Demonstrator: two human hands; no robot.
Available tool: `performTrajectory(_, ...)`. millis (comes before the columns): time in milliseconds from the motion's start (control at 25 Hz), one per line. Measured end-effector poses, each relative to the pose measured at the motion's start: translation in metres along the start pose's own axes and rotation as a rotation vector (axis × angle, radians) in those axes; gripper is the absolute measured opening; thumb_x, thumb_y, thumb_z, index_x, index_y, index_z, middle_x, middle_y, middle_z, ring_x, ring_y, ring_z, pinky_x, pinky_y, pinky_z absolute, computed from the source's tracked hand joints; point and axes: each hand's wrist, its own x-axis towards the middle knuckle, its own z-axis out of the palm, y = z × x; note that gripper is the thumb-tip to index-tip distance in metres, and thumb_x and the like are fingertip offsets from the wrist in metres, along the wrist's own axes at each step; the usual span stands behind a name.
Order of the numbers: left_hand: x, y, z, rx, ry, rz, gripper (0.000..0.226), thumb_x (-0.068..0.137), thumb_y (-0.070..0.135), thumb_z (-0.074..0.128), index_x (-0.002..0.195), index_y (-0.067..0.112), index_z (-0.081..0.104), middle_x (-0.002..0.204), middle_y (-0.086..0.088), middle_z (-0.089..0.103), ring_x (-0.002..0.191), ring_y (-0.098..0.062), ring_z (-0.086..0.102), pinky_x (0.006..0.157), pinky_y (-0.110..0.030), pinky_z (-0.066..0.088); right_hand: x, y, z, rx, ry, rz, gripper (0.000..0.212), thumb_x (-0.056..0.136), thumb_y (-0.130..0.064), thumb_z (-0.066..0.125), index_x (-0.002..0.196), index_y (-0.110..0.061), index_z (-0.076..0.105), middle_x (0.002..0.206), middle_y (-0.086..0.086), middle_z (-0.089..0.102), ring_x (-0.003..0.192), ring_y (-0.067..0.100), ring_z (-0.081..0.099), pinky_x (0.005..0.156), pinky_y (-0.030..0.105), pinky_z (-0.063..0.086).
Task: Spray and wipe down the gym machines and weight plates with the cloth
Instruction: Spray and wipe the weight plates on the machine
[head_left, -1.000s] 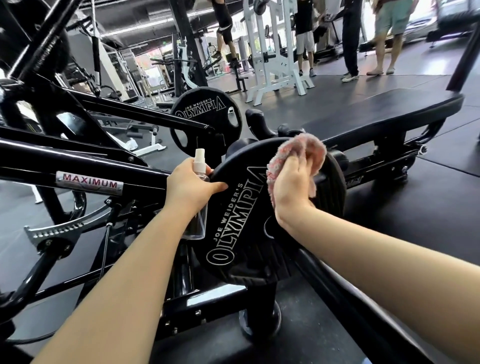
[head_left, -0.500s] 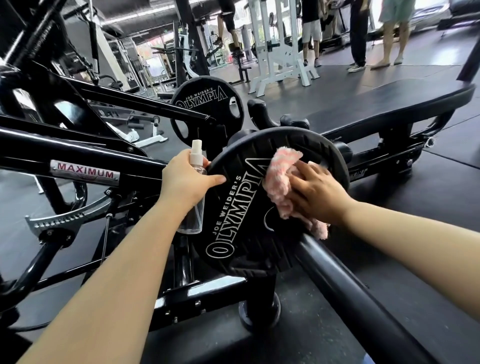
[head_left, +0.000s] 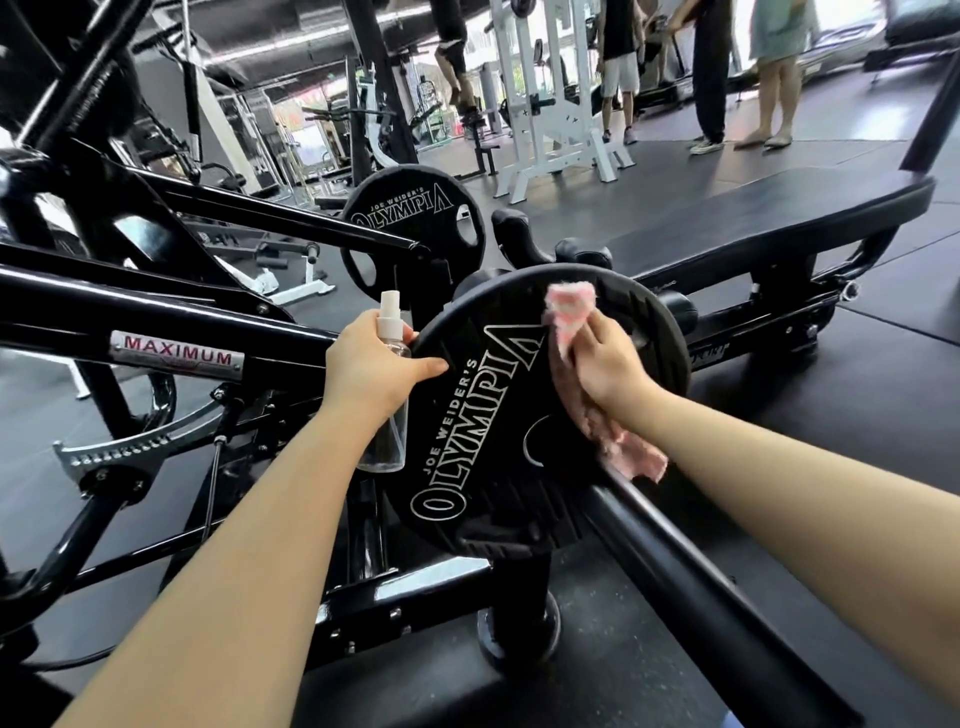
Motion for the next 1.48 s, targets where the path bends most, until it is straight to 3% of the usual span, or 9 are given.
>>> performTrajectory(120, -0.002, -0.003, -0.001, -0.001, -0.011, 0.006, 0.037, 0.066, 0.018, 0.084, 0.089, 0.017, 0.055, 0.078, 0.006, 0.055, 0.067, -0.006, 0.049, 0.057, -0.015, 0.035, -0.01, 0.003, -0.004, 0.306, 0.073, -0.054, 0.028, 0.101, -0.013, 0.038, 0.115, -0.004, 0.06, 0.092, 0.0, 0.065, 0.084, 0.009, 0.057, 0.083, 0.024, 0.045)
performTrajectory(320, -0.004, -0.003, 0.0, 0.008, 0.019, 0.014, 0.037, 0.066, 0.019, 0.084, 0.089, 0.017, 0.056, 0.077, 0.007, 0.054, 0.065, -0.003, 0.048, 0.056, -0.015, 0.034, -0.012, 0.065, -0.061, -0.725, -0.031, -0.588, 0.035, 0.092, -0.011, 0.044, 0.119, 0.006, 0.058, 0.119, 0.023, 0.062, 0.112, 0.036, 0.059, 0.095, 0.043, 0.045)
performTrajectory(440, -0.007, -0.004, 0.0, 0.004, 0.021, 0.011, 0.036, 0.066, 0.019, 0.084, 0.089, 0.016, 0.056, 0.078, 0.007, 0.054, 0.066, -0.002, 0.048, 0.057, -0.014, 0.033, -0.011, 0.089, -0.091, -0.899, -0.079, -0.824, 0.036, 0.084, -0.001, 0.05, 0.118, 0.007, 0.058, 0.125, 0.021, 0.059, 0.121, 0.032, 0.054, 0.105, 0.036, 0.037)
performTrajectory(640, -0.008, -0.002, -0.002, 0.013, 0.009, 0.009, 0.037, 0.067, 0.019, 0.083, 0.092, 0.015, 0.057, 0.078, 0.008, 0.054, 0.067, -0.001, 0.047, 0.057, -0.016, 0.032, -0.035, 0.065, -0.094, -0.122, 0.379, -0.238, 0.055, 0.084, -0.032, 0.046, 0.135, -0.01, 0.048, 0.125, 0.01, 0.06, 0.112, 0.024, 0.058, 0.089, 0.012, 0.037)
performTrajectory(760, -0.008, 0.0, -0.002, 0.026, 0.013, 0.013, 0.036, 0.068, 0.02, 0.083, 0.092, 0.016, 0.057, 0.076, 0.009, 0.052, 0.067, 0.0, 0.045, 0.063, -0.02, 0.032, -0.011, 0.028, -0.088, -0.29, 0.255, -0.381, 0.073, 0.084, -0.043, 0.056, 0.147, -0.02, 0.027, 0.145, 0.006, 0.043, 0.122, 0.026, 0.051, 0.1, 0.036, 0.04)
performTrajectory(960, -0.007, -0.001, -0.003, 0.008, -0.006, 0.011, 0.035, 0.067, 0.018, 0.083, 0.09, 0.016, 0.057, 0.076, 0.007, 0.054, 0.068, -0.006, 0.049, 0.061, -0.02, 0.036, 0.034, -0.04, -0.064, -0.947, -0.269, -0.768, 0.082, 0.079, 0.008, 0.053, 0.15, -0.018, 0.02, 0.158, 0.0, 0.014, 0.142, 0.02, 0.024, 0.115, 0.047, 0.02)
performTrajectory(1120, -0.002, -0.005, -0.001, -0.018, -0.006, 0.017, 0.035, 0.065, 0.016, 0.084, 0.078, 0.022, 0.053, 0.075, 0.006, 0.055, 0.067, -0.009, 0.051, 0.062, -0.021, 0.038, 0.052, -0.062, -0.046, -1.296, -0.304, -0.835, 0.055, 0.082, 0.001, 0.049, 0.135, -0.012, 0.039, 0.127, 0.01, 0.05, 0.104, 0.032, 0.058, 0.083, 0.046, 0.05)
performTrajectory(1280, -0.001, -0.008, 0.0, -0.021, 0.001, 0.036, 0.035, 0.065, 0.016, 0.084, 0.075, 0.024, 0.051, 0.074, 0.006, 0.055, 0.067, -0.011, 0.05, 0.065, -0.023, 0.037, 0.055, -0.043, -0.046, -0.912, -0.173, -0.678, 0.028, 0.077, -0.011, 0.054, 0.105, -0.009, 0.055, 0.095, 0.013, 0.064, 0.087, 0.036, 0.062, 0.074, 0.044, 0.05)
performTrajectory(1480, -0.004, -0.007, -0.002, 0.011, 0.016, 0.06, 0.036, 0.066, 0.019, 0.084, 0.073, 0.027, 0.05, 0.073, 0.011, 0.054, 0.065, -0.004, 0.048, 0.058, -0.014, 0.034, 0.042, -0.013, -0.053, -0.699, 0.047, -0.435, 0.035, 0.075, -0.018, 0.068, 0.102, -0.007, 0.049, 0.104, 0.015, 0.061, 0.093, 0.037, 0.06, 0.074, 0.038, 0.044)
